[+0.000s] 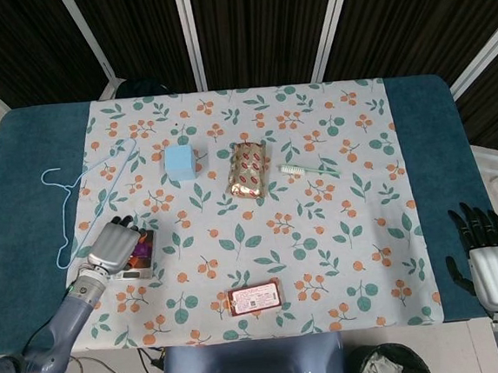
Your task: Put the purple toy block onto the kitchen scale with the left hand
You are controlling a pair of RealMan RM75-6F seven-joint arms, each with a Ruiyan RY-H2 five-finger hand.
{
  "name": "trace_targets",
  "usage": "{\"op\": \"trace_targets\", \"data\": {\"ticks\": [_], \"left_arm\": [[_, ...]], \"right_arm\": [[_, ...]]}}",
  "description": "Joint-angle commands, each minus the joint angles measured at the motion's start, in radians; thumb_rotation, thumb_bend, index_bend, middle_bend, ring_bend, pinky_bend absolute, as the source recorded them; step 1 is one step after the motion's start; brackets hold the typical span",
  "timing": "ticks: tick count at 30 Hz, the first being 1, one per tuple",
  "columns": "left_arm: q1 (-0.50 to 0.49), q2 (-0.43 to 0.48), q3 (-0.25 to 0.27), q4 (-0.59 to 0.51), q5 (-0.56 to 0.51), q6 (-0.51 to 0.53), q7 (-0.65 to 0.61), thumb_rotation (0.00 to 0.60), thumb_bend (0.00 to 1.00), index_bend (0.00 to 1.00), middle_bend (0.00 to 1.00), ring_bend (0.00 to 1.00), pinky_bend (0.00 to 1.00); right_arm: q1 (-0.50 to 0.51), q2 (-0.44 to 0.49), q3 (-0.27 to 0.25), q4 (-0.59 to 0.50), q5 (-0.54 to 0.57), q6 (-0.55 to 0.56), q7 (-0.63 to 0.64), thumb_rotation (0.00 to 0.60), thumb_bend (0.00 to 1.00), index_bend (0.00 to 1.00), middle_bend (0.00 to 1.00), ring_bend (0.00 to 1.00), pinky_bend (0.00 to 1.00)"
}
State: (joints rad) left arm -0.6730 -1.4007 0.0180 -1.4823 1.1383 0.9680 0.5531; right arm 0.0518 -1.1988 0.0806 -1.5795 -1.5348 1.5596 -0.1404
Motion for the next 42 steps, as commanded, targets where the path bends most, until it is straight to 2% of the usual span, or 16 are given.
{"op": "trace_targets", "data": {"ticks": [1,8,13,18,21,26,34,38,42], "left_arm": [[0.002,-0.016,0.001,0.025,0.018,-0.003,-0.015,0.600,0.29,0.49,0.50,0.20,0.28],[0.011,-0.033,0.000,0.063,0.015,-0.009,-0.033,0.600,0.29,0.48,0.49,0.20,0.28],[0.015,-0.033,-0.002,0.073,0.013,-0.012,-0.037,0.600,0.27,0.35,0.36,0.17,0.27],[0.016,-0.019,-0.007,0.061,0.004,-0.017,-0.033,0.600,0.18,0.17,0.18,0.05,0.19],[0.015,-0.006,-0.010,0.041,-0.001,-0.014,-0.022,0.600,0.17,0.13,0.13,0.02,0.17],[0.018,0.033,-0.026,-0.027,0.008,0.027,-0.001,0.600,0.16,0.12,0.13,0.02,0.17],[0.077,0.164,-0.072,-0.197,0.097,0.224,-0.031,0.600,0.16,0.11,0.12,0.02,0.17],[0.163,0.265,-0.054,-0.262,0.170,0.352,-0.127,0.600,0.16,0.11,0.11,0.01,0.16],[0.262,0.367,-0.019,-0.279,0.216,0.448,-0.291,0.600,0.10,0.09,0.06,0.00,0.10]], "right_arm": [[0.000,0.001,0.000,0.000,0.001,0.000,0.001,0.600,0.48,0.07,0.04,0.05,0.00],[0.002,0.000,0.000,0.003,0.005,-0.008,0.006,0.600,0.48,0.07,0.03,0.05,0.00],[0.003,0.000,0.001,0.003,0.009,-0.011,0.006,0.600,0.48,0.07,0.04,0.05,0.00],[0.003,-0.002,0.002,-0.001,0.013,-0.012,0.001,0.600,0.48,0.07,0.03,0.05,0.00],[0.003,-0.002,0.001,-0.003,0.014,-0.013,-0.002,0.600,0.48,0.07,0.03,0.05,0.00],[0.002,-0.002,0.003,-0.005,0.018,-0.012,-0.006,0.600,0.48,0.07,0.03,0.05,0.00],[0.000,-0.001,0.007,-0.007,0.022,-0.006,-0.005,0.600,0.48,0.07,0.04,0.05,0.00],[-0.004,0.004,0.008,-0.011,0.017,0.007,0.003,0.600,0.48,0.07,0.03,0.05,0.00],[-0.005,0.006,0.005,-0.012,0.010,0.009,0.007,0.600,0.48,0.07,0.04,0.05,0.00]]}}
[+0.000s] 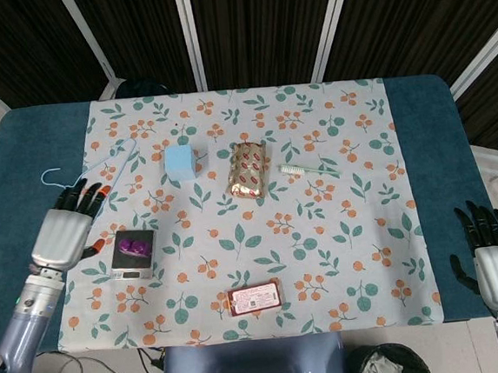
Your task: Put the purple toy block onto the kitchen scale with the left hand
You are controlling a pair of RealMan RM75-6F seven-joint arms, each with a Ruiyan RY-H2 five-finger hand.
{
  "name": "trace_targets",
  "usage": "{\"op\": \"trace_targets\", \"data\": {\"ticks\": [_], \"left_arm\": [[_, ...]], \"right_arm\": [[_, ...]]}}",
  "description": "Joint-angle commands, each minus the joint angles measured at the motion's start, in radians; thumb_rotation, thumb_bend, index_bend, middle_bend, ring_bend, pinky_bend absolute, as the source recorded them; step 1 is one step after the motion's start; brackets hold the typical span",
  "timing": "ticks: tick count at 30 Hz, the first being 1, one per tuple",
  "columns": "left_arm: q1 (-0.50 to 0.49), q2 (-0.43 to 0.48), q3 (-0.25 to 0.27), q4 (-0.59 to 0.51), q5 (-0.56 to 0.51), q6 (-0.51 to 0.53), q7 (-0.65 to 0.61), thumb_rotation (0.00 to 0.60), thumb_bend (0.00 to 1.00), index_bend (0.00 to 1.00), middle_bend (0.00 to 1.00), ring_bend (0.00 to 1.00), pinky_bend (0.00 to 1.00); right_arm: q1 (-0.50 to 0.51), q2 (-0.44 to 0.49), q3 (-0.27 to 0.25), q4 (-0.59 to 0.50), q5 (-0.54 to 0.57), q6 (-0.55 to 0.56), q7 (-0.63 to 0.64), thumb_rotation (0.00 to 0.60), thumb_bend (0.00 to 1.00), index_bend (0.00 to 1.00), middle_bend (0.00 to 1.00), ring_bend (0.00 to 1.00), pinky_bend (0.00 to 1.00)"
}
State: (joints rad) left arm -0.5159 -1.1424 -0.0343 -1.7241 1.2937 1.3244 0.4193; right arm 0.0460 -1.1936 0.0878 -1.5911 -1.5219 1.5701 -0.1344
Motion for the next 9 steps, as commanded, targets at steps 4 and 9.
{"op": "trace_targets", "data": {"ticks": [4,9], "left_arm": [[0.155,0.171,0.074,-0.014,0.099,0.104,-0.271,0.600,0.07,0.08,0.05,0.00,0.08],[0.195,0.189,0.096,0.037,0.133,0.116,-0.359,0.600,0.07,0.08,0.05,0.00,0.07]], "right_arm": [[0.002,0.000,-0.004,-0.002,-0.011,0.001,0.001,0.600,0.48,0.07,0.04,0.05,0.00],[0.000,0.000,-0.005,0.001,-0.025,0.011,0.002,0.600,0.48,0.07,0.03,0.05,0.00]]}}
